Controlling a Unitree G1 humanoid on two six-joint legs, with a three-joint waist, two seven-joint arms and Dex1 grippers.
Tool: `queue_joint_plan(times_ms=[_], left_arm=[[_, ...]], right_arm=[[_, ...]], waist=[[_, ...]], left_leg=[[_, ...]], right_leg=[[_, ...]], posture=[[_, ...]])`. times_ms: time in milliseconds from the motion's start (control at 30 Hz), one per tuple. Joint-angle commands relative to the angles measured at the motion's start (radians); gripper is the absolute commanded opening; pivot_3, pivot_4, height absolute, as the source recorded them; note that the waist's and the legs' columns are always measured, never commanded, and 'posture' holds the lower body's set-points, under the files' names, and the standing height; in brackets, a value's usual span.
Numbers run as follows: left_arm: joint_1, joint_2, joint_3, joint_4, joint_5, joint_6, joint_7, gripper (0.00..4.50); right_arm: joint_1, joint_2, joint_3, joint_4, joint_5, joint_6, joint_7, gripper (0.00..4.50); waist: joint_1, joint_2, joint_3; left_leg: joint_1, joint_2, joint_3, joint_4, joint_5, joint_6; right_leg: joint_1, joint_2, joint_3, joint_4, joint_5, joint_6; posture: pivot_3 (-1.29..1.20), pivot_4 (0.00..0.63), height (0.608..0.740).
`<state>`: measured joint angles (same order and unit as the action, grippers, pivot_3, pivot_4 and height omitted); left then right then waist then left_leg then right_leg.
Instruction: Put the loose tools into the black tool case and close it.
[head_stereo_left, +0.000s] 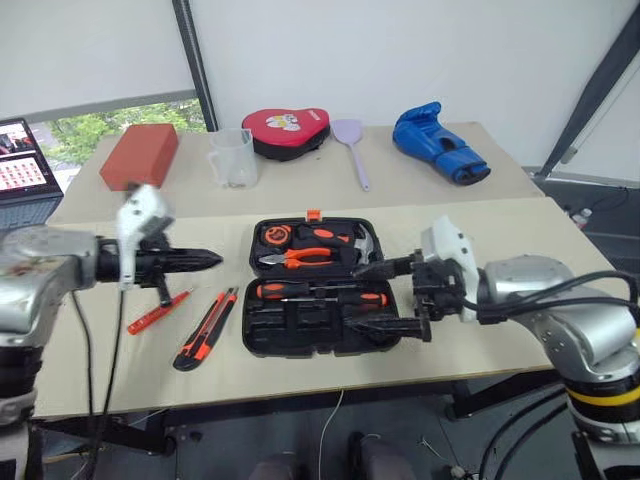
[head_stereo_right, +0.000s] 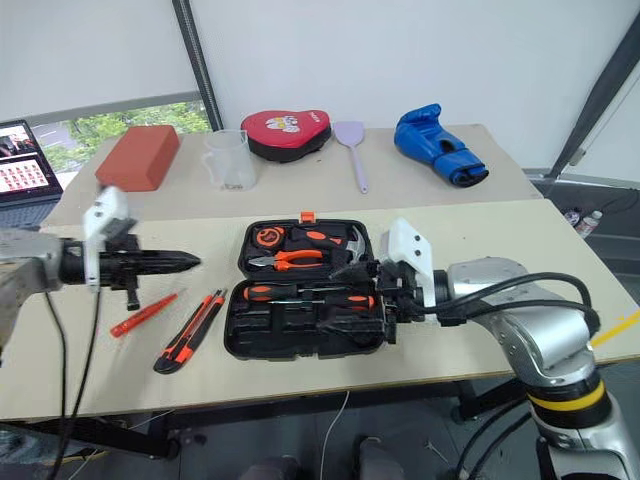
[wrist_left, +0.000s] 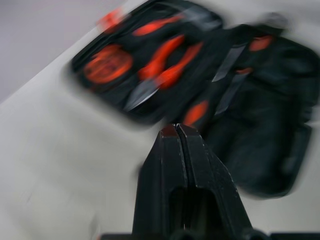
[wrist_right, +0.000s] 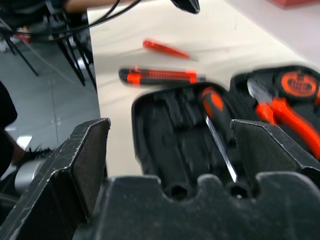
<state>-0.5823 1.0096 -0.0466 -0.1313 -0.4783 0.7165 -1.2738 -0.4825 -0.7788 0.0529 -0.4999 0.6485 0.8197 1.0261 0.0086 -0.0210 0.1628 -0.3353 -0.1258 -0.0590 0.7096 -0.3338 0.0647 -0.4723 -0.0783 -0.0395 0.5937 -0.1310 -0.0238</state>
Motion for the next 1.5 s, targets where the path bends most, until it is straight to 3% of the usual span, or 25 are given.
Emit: queue_joint_plan(times_ms=[33,167,267,367,567,700,733,900,1100,1267,1367,1500], left_arm=[[-0.1,-0.044,-0.186,0.022,0.108,-0.117,-0.126,0.04],[-0.185,-0.114,-0.3,0.133,0.226,-0.198,-0.136,0.04],[-0.232,-0.138,-0.283,0.224,0.254,-0.186,-0.105,0.04],[-0.219,-0.091,-0.222,0.29,0.243,-0.163,-0.112,0.78],[-0.047,0.064,-0.033,0.351,0.211,-0.112,-0.071,2.87],[0.264,0.163,0.186,0.394,0.214,-0.131,0.018,4.26],[0.307,0.166,0.213,0.385,0.21,-0.131,0.03,4.39],[0.37,0.143,0.248,0.359,0.196,-0.126,0.075,4.39],[0.234,0.08,0.136,0.44,0.258,-0.164,0.113,4.39],[0.132,0.042,0.038,0.528,0.314,-0.181,0.095,4.39],[0.12,0.048,-0.003,0.557,0.344,-0.215,0.062,3.62],[0.121,0.056,-0.013,0.562,0.357,-0.234,0.029,2.12]], right_arm=[[0.022,-0.016,-0.031,-0.052,0.009,-0.012,-0.023,4.5],[0.038,-0.011,-0.04,-0.075,0.014,-0.004,-0.063,4.5],[0.056,-0.007,-0.061,-0.095,0.029,0.01,-0.103,4.5],[0.081,-0.013,-0.079,-0.11,0.044,0.013,-0.116,4.5],[0.076,-0.024,-0.075,-0.114,0.059,-0.002,-0.105,4.5],[-0.02,0.0,-0.014,-0.067,0.083,0.001,-0.046,4.5],[-0.032,0.002,-0.001,-0.057,0.079,-0.003,-0.035,4.5],[-0.087,0.024,0.061,-0.008,0.039,-0.037,-0.001,4.5],[-0.129,0.061,0.103,0.039,-0.017,-0.083,0.003,4.5],[-0.129,0.072,0.106,0.038,-0.032,-0.089,-0.003,4.5],[-0.122,0.072,0.094,0.028,-0.03,-0.086,-0.012,4.5],[-0.111,0.067,0.083,0.021,-0.031,-0.087,-0.018,4.5]], waist=[[0.0,0.0,0.0],[-0.004,0.0,0.0],[0.0,-0.001,0.0],[-0.004,-0.001,0.0],[-0.016,0.0,0.0],[-0.026,0.0,0.001],[-0.025,0.001,0.001],[0.016,0.0,0.001],[0.027,-0.001,0.001],[0.004,-0.001,0.001],[-0.001,-0.001,0.001],[-0.005,-0.001,0.001]], left_leg=[[0.0,0.0,0.0,0.001,0.0,0.0],[-0.001,0.001,0.0,0.003,0.002,0.004],[-0.001,0.002,0.0,0.003,0.004,0.007],[-0.001,0.002,0.0,0.002,0.004,0.009],[-0.002,0.001,0.0,0.001,0.004,0.009],[0.0,0.001,0.001,0.0,0.004,0.009],[0.0,0.002,0.001,0.0,0.004,0.009],[-0.001,0.001,0.0,0.001,0.002,0.007],[-0.001,-0.001,0.0,0.003,0.0,0.006],[-0.001,0.0,0.0,0.002,0.002,0.008],[-0.001,0.0,0.0,0.001,0.002,0.01],[-0.001,0.0,0.0,0.001,0.002,0.01]], right_leg=[[0.0,0.0,0.0,0.0,0.0,0.0],[0.0,0.0,0.001,0.0,0.001,-0.001],[0.0,0.001,0.001,0.001,0.001,-0.001],[-0.001,0.002,0.001,0.001,0.001,-0.001],[-0.003,0.002,0.001,0.0,0.001,-0.001],[-0.004,0.004,0.0,0.001,0.001,-0.001],[-0.004,0.004,0.0,0.0,0.001,-0.001],[-0.002,0.002,-0.001,0.0,0.001,-0.001],[0.0,0.001,-0.001,0.0,0.002,0.001],[-0.001,0.002,-0.001,0.001,0.002,0.001],[-0.001,0.002,-0.002,0.001,0.002,0.001],[-0.001,0.002,-0.001,0.0,0.002,0.001]], posture=[[0.0,0.15,0.74],[0.0,0.15,0.74],[0.0,0.15,0.74],[0.0,0.15,0.74],[0.0,0.15,0.74],[0.0,0.15,0.74],[0.0,0.15,0.74],[0.0,0.15,0.74],[0.0,0.15,0.74],[0.0,0.15,0.74],[0.0,0.15,0.74],[0.0,0.15,0.74]])
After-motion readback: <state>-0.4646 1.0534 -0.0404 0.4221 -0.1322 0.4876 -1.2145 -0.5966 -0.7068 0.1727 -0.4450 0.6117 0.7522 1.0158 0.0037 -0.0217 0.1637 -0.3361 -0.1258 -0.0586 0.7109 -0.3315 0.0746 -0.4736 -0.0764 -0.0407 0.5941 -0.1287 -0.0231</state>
